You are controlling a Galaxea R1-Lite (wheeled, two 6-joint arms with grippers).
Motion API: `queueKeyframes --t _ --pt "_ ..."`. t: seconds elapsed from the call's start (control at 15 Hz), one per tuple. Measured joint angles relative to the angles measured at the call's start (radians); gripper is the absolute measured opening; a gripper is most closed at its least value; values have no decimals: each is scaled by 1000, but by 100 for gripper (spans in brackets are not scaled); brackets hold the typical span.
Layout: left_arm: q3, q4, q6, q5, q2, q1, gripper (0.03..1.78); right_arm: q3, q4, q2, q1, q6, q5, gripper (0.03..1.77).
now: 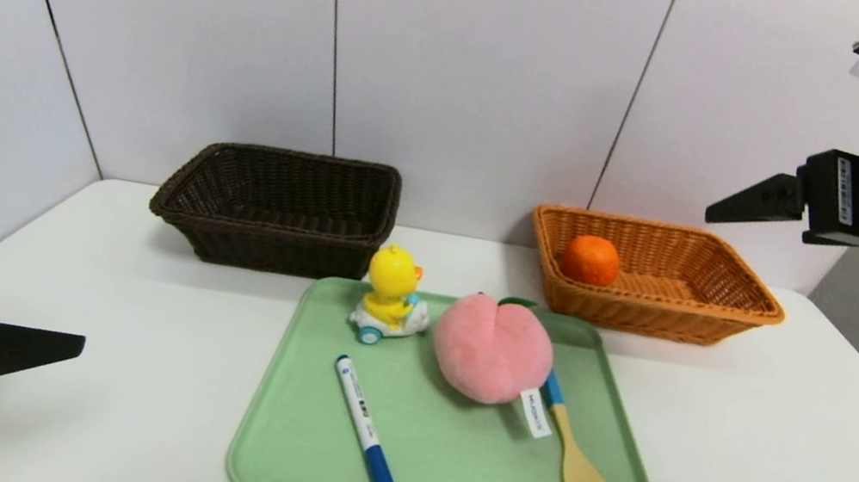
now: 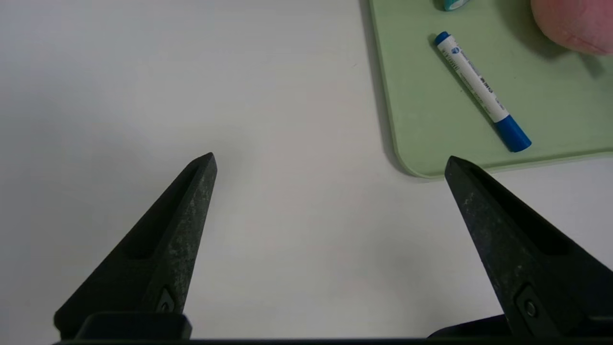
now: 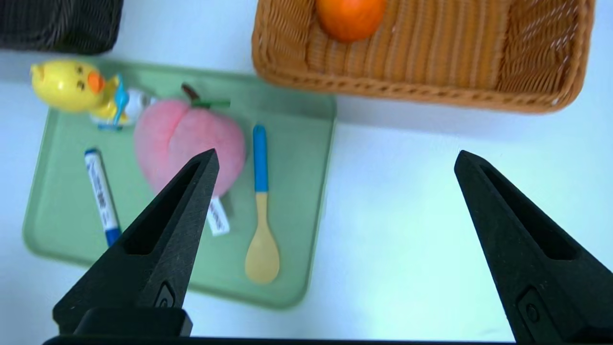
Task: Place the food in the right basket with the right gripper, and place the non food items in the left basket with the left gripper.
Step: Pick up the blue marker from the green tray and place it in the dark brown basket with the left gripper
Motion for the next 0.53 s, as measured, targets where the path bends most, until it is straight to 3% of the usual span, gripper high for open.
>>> queueKeyframes --t 0.27,0.53 --pt "-32 -68 -72 11 127 -98 169 166 -11 -136 86 41 -3 169" --pt "-89 -78 -228 103 253 -244 169 316 -129 -217 163 31 -4 169"
